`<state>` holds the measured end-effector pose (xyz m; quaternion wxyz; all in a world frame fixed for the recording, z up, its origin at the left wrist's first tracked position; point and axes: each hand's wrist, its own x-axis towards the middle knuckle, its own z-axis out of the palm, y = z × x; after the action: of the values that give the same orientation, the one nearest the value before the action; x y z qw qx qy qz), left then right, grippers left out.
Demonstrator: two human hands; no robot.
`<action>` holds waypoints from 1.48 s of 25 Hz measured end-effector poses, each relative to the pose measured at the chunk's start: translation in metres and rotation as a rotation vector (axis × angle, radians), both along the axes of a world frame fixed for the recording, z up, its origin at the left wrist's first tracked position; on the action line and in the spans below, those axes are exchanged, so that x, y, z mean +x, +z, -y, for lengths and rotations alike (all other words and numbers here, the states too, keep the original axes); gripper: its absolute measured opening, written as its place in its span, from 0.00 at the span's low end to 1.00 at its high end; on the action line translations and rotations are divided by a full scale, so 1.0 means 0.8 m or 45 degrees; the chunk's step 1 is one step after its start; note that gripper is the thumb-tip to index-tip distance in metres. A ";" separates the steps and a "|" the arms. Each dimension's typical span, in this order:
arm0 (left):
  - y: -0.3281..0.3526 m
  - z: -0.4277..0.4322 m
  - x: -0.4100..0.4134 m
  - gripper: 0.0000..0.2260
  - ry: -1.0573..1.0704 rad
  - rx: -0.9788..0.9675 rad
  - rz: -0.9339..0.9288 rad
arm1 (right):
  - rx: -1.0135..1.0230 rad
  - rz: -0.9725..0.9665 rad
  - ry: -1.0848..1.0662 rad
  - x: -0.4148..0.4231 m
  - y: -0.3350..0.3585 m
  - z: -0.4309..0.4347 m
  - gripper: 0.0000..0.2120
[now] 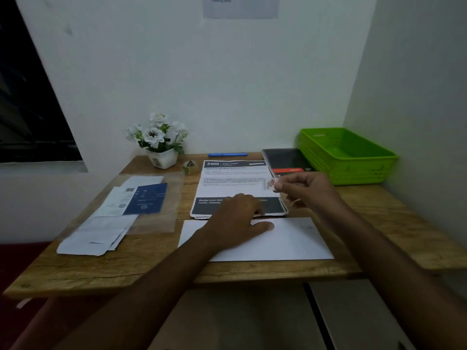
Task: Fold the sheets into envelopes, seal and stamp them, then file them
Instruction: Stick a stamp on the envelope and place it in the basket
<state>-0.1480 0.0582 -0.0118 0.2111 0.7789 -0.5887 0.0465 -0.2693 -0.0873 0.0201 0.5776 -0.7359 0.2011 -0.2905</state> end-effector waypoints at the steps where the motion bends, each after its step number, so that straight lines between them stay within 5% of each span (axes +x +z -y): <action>1: -0.004 0.009 -0.005 0.19 -0.022 0.017 0.019 | 0.034 -0.006 -0.013 -0.016 -0.008 0.001 0.04; 14: -0.009 0.073 -0.040 0.21 -0.048 0.026 0.045 | 0.109 -0.072 -0.194 -0.077 -0.045 0.026 0.08; 20: -0.001 0.093 -0.037 0.09 -0.005 0.067 -0.485 | 0.057 0.053 -0.343 -0.079 -0.055 0.027 0.14; 27: -0.002 0.094 -0.028 0.05 -0.077 -0.209 -0.905 | 0.073 0.185 -0.386 -0.070 -0.060 0.026 0.19; 37: 0.007 0.089 -0.025 0.09 -0.050 -0.318 -0.951 | 0.007 0.195 -0.382 -0.059 -0.064 0.026 0.21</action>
<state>-0.1677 -0.0134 -0.0060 0.5048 0.6990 -0.4761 -0.1728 -0.3163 -0.1077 -0.0311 0.5433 -0.6717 0.2649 -0.4283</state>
